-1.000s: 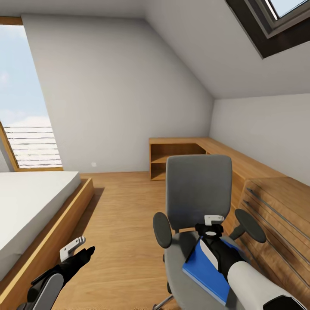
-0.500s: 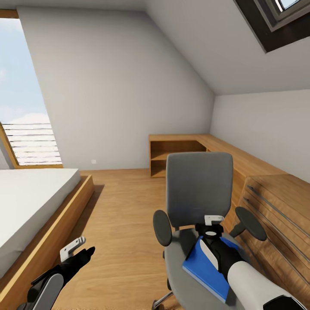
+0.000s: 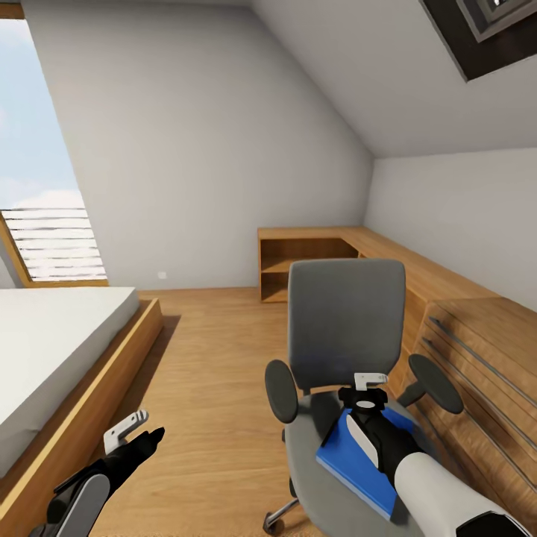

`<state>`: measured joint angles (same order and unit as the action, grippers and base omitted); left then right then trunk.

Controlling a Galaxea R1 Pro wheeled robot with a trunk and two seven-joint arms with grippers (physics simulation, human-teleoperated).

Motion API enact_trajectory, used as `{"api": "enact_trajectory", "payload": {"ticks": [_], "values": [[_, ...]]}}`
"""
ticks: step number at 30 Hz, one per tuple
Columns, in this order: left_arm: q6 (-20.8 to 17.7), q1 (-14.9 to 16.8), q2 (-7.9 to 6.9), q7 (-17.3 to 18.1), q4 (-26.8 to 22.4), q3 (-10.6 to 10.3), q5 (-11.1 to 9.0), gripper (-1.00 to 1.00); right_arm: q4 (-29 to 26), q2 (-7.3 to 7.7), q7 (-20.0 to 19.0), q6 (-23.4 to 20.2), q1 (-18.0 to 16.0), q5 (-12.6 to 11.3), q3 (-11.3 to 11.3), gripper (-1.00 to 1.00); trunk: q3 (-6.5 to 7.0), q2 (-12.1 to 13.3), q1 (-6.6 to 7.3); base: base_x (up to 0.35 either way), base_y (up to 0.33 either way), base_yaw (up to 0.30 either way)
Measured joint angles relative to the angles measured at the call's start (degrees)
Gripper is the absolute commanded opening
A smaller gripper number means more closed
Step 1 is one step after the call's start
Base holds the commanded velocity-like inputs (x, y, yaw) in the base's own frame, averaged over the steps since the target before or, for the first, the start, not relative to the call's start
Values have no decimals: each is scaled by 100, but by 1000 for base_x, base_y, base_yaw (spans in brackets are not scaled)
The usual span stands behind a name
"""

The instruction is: In the bedroom, organize the workspace by keeping the computer under the desk, ensuring the monitor is on the desk, placing the keyboard on the desk next to the monitor, placing the mouse on the desk next to the keyboard, moving the folder from the swivel chair onto the desk next to the mouse, stacking the notebook on top of the folder with the pen on top of the notebook, and positioning the swivel chair next to the desk.

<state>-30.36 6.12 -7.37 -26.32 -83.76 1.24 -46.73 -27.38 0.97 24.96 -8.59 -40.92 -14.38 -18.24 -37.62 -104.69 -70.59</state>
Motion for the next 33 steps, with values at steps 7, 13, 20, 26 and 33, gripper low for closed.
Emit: {"api": "enact_trajectory", "payload": {"ticks": [7, 13, 20, 26, 33], "values": [[0, 0, 0, 6, 0, 0, 0, 100, 0, -4, 0, 0, 0, 0, 0, 100, -62, 0, 0, 0, 0, 0], [-2, 0, 0, 9, 0, 0, 5, 100, 0, 1, 0, 1, 0, 0, 0, 100, -115, 0, 0, 0, 0, 0], [-7, 0, 0, 9, 0, 0, 5, 100, 0, 1, 0, -1, 0, 0, 0, 100, -177, 0, 0, 0, 0, 0], [-8, 0, 0, 9, 0, 0, 5, 100, 0, 1, 0, 3, 0, 0, 0, 100, -228, 0, 0, 0, 0, 0], [-9, 0, 0, 9, 0, 0, 5, 100, -114, 0, -1, 7, 0, -1, -13, 100, -245, 0, 0, 0, 0, 0]]}}
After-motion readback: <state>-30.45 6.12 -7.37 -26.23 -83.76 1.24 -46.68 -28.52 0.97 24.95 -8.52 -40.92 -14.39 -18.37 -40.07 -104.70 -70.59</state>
